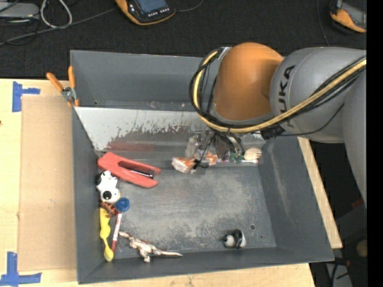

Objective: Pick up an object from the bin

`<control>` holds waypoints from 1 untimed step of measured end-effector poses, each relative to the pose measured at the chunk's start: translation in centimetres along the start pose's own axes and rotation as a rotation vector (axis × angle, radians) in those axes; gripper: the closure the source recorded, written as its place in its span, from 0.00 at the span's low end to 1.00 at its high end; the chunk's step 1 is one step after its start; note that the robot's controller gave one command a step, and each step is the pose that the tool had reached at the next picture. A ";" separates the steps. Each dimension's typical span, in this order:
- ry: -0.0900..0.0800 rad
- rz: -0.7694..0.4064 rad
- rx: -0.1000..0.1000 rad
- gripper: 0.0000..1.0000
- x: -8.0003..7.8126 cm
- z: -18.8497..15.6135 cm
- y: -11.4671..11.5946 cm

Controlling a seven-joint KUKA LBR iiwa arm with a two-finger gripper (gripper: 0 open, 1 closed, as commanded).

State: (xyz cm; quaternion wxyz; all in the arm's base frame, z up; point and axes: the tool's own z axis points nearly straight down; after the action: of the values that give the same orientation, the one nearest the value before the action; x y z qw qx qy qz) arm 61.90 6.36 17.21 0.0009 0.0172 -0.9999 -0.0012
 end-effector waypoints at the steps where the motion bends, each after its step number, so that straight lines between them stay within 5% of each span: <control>1: -0.004 0.000 -0.001 1.00 -0.1 -1.2 0.0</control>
Offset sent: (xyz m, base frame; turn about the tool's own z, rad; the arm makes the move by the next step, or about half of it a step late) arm 0.0011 0.0002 0.0795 0.0003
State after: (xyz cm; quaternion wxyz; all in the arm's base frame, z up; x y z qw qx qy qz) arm 62.01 6.38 18.45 -0.0009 0.0170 -0.9999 -0.0015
